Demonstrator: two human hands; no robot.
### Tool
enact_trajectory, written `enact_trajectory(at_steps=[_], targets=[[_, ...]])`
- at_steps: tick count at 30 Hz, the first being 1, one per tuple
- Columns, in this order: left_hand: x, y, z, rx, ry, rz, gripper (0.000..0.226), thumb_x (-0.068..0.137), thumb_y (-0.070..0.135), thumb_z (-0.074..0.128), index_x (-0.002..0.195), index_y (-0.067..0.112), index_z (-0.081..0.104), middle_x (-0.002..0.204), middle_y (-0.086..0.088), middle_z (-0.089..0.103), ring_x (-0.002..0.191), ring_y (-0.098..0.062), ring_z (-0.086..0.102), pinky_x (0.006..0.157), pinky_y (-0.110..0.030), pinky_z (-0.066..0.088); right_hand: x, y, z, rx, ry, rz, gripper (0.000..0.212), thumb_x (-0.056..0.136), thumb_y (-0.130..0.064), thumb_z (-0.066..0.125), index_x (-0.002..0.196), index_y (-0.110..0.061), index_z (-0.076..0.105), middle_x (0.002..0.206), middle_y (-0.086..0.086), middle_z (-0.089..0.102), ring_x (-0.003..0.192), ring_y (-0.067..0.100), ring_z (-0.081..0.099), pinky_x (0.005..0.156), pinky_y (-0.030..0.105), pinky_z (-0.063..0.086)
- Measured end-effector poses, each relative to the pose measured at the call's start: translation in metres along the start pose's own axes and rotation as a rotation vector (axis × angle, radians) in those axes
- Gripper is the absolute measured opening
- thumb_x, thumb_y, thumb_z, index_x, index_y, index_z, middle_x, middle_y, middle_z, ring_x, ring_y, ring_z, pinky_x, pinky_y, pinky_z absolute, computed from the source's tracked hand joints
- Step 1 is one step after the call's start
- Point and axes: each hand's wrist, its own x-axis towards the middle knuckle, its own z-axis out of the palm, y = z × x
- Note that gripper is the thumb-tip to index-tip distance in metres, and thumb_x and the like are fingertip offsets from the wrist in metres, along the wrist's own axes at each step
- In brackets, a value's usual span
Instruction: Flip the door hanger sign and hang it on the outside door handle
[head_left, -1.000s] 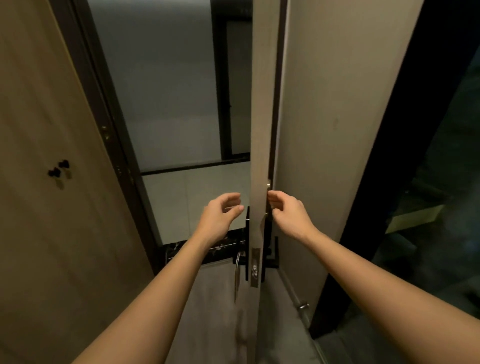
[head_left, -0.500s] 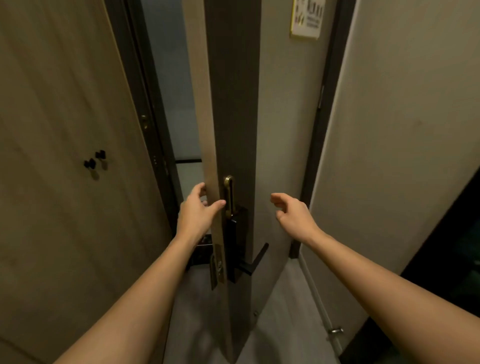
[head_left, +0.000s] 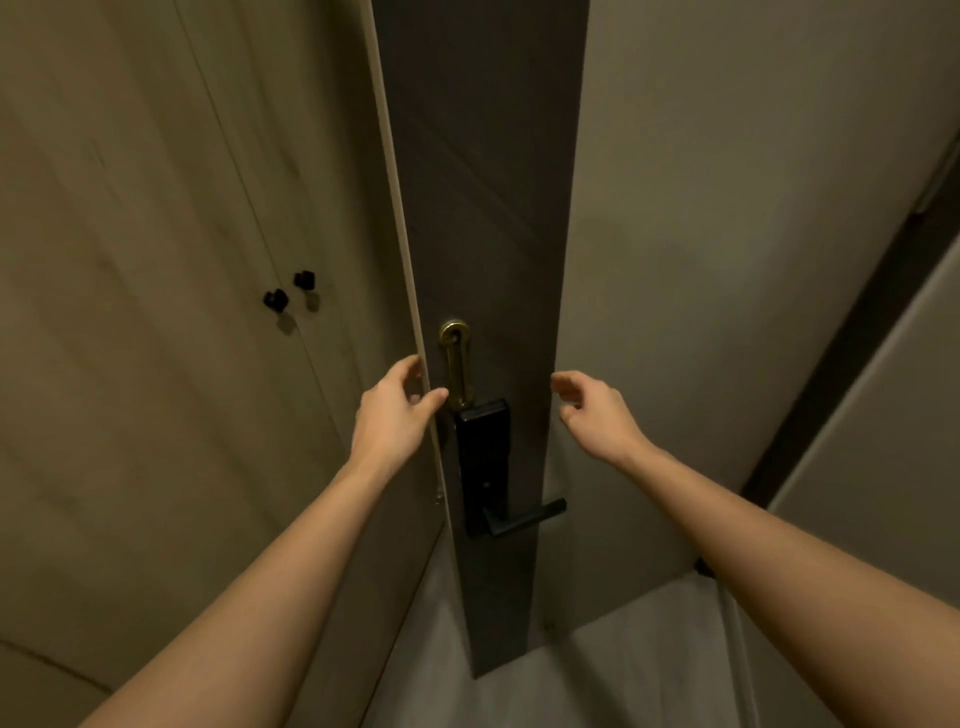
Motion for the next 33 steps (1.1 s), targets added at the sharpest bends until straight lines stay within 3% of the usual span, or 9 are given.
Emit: enact_trajectory(at_steps=[4, 7, 12, 16, 21, 27, 33], targets=[[0.036, -0.019, 0.010, -0.021, -0.034, -0.013, 0.072, 0.091, 0.030, 0.067, 0.153, 0.028, 0.032, 0.148, 0.002, 0.051, 0.131, -0.017, 0.053, 0.104, -0.031, 0.042, 0.051, 0.004, 0.026, 0.026, -0.059, -0.013, 0.049, 0.090, 0.002, 0.051, 0.138, -0.009, 0.051, 0.135, 0.008, 0.061, 0.126, 0.019, 0.055, 0.102, 0.019, 0.037], [0.072, -0.034, 0.020, -0.034, -0.040, -0.004, 0.077, 0.091, 0.030, 0.067, 0.155, 0.029, 0.025, 0.148, 0.000, 0.052, 0.133, -0.017, 0.052, 0.108, -0.033, 0.040, 0.089, 0.005, 0.047, 0.011, -0.048, -0.031, 0.037, 0.089, 0.001, 0.052, 0.124, -0.009, 0.059, 0.117, 0.007, 0.067, 0.112, 0.020, 0.062, 0.097, 0.027, 0.046], [0.137, -0.054, 0.033, -0.094, -0.032, -0.010, 0.078, 0.092, 0.029, 0.066, 0.156, 0.032, 0.021, 0.151, 0.000, 0.049, 0.130, -0.016, 0.053, 0.100, -0.023, 0.037, 0.142, 0.009, 0.072, -0.019, -0.021, -0.042, 0.027, 0.089, -0.001, 0.052, 0.111, -0.012, 0.061, 0.105, 0.002, 0.067, 0.101, 0.017, 0.063, 0.092, 0.032, 0.051], [0.183, -0.068, 0.039, -0.136, -0.050, 0.008, 0.077, 0.093, 0.026, 0.065, 0.156, 0.033, 0.022, 0.153, 0.002, 0.045, 0.133, -0.013, 0.050, 0.101, -0.019, 0.036, 0.180, 0.013, 0.084, -0.019, -0.007, -0.043, 0.030, 0.090, -0.002, 0.052, 0.117, -0.011, 0.061, 0.111, 0.004, 0.068, 0.105, 0.016, 0.062, 0.094, 0.029, 0.049], [0.216, -0.087, 0.049, -0.110, -0.097, -0.030, 0.072, 0.094, 0.027, 0.064, 0.155, 0.028, 0.026, 0.154, 0.000, 0.043, 0.135, -0.015, 0.048, 0.101, -0.021, 0.039, 0.220, 0.036, 0.106, -0.018, -0.112, 0.039, 0.040, 0.091, -0.001, 0.052, 0.129, -0.010, 0.057, 0.125, 0.007, 0.065, 0.117, 0.017, 0.059, 0.098, 0.022, 0.043], [0.244, -0.117, 0.069, 0.018, -0.083, -0.068, 0.064, 0.094, 0.033, 0.063, 0.151, 0.026, 0.037, 0.146, -0.002, 0.053, 0.130, -0.017, 0.053, 0.107, -0.035, 0.045, 0.279, 0.071, 0.131, -0.040, -0.215, 0.047, 0.040, 0.093, -0.006, 0.051, 0.132, -0.010, 0.054, 0.128, 0.008, 0.063, 0.121, 0.022, 0.058, 0.102, 0.032, 0.045], [0.259, -0.134, 0.106, 0.133, -0.066, -0.158, 0.060, 0.093, 0.038, 0.062, 0.149, 0.030, 0.040, 0.144, 0.002, 0.055, 0.127, -0.015, 0.056, 0.105, -0.042, 0.048, 0.324, 0.112, 0.150, -0.065, -0.354, -0.008, 0.041, 0.095, -0.007, 0.052, 0.136, -0.004, 0.052, 0.134, 0.014, 0.060, 0.125, 0.028, 0.056, 0.104, 0.033, 0.042]])
